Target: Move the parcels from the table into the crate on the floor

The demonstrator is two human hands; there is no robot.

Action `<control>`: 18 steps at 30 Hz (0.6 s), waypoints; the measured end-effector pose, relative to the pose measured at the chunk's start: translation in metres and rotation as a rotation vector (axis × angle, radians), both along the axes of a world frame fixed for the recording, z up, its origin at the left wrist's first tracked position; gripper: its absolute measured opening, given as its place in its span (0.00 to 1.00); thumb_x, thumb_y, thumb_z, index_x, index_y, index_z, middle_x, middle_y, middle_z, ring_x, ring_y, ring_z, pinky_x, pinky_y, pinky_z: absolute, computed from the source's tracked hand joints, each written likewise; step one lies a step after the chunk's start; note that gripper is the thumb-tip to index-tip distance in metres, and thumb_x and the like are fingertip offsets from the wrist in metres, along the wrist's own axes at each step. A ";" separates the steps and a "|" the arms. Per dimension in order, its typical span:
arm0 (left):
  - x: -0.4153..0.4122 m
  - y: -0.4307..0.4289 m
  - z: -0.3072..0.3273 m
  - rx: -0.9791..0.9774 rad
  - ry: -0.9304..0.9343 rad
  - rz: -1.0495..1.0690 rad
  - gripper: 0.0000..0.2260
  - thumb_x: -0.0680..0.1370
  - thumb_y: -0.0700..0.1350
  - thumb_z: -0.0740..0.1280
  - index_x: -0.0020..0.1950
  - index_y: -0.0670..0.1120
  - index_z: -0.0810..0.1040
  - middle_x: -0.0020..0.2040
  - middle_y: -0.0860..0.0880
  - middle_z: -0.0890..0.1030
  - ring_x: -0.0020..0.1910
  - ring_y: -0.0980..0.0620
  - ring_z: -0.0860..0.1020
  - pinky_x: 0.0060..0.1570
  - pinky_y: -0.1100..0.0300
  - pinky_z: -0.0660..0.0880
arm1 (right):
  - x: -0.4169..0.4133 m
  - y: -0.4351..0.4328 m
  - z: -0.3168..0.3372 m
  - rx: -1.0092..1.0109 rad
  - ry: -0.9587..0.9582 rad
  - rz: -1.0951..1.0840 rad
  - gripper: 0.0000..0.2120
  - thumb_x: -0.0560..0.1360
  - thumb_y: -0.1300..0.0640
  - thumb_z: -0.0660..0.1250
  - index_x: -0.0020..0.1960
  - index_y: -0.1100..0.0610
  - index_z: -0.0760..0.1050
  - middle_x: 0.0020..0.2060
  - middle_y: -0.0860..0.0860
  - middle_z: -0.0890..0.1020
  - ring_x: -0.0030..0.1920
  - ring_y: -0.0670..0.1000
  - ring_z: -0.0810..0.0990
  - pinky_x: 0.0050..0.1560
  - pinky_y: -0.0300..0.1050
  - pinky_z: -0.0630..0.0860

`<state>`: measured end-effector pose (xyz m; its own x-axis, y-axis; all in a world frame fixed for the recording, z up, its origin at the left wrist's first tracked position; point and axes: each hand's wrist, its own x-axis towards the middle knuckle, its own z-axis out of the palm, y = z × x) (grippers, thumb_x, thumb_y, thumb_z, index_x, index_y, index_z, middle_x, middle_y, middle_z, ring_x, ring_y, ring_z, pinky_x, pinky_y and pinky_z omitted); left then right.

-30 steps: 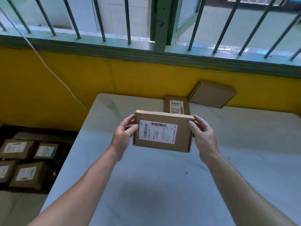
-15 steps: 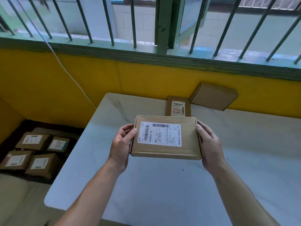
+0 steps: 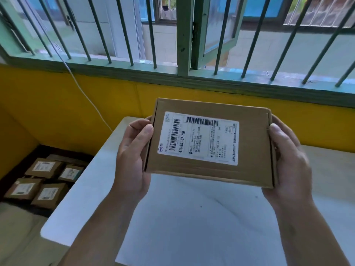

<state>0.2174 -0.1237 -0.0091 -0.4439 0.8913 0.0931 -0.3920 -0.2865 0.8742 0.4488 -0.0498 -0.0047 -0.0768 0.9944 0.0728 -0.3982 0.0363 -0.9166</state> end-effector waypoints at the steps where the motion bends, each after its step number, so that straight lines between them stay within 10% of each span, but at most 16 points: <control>1: 0.004 -0.001 0.002 0.008 0.005 0.001 0.08 0.76 0.49 0.64 0.54 0.50 0.76 0.57 0.41 0.82 0.57 0.43 0.82 0.45 0.55 0.81 | 0.004 -0.001 0.002 0.011 0.009 0.005 0.13 0.80 0.52 0.62 0.61 0.45 0.80 0.51 0.54 0.85 0.48 0.53 0.84 0.41 0.50 0.83; 18: -0.001 -0.026 -0.016 -0.176 0.060 0.137 0.12 0.74 0.53 0.66 0.54 0.51 0.77 0.54 0.42 0.84 0.53 0.45 0.84 0.42 0.57 0.82 | -0.013 0.009 -0.029 -0.084 0.042 0.127 0.15 0.77 0.51 0.65 0.63 0.49 0.79 0.54 0.56 0.84 0.49 0.54 0.84 0.40 0.50 0.82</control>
<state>0.2168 -0.1495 -0.0254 -0.5606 0.8276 -0.0288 -0.3061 -0.1747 0.9358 0.4363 -0.0405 -0.0334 -0.2011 0.9796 -0.0047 -0.4326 -0.0931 -0.8968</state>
